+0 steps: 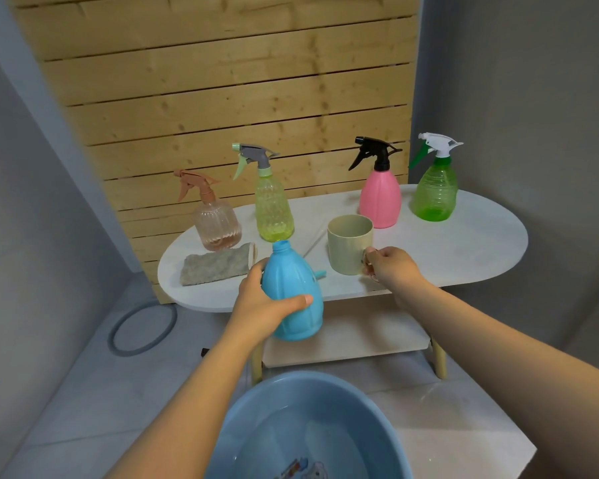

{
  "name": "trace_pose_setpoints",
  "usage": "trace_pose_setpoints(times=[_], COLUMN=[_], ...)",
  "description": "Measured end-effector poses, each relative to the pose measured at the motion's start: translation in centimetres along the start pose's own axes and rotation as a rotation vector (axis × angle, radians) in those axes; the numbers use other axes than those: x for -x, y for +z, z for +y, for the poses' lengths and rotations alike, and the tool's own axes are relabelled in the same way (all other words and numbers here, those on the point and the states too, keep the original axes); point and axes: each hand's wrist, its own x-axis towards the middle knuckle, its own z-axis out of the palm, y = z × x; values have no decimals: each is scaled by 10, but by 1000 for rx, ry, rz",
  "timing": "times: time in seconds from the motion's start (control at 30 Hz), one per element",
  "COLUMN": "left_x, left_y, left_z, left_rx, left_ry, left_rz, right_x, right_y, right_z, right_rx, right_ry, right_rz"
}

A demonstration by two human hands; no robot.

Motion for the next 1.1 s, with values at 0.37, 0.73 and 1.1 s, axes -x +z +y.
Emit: trace_pose_setpoints(times=[0.37, 0.73, 1.1], left_x=[44, 107, 108], left_y=[-16, -20, -19], left_z=[1, -103, -185], left_rx=[84, 34, -142], left_ry=[-86, -451, -572], left_rz=[114, 120, 87], right_x=[76, 122, 98], right_y=[2, 43, 107], right_z=[-8, 71, 157], right_rx=[-147, 225, 519], right_ry=[-282, -345, -20], right_rz=[37, -225, -302])
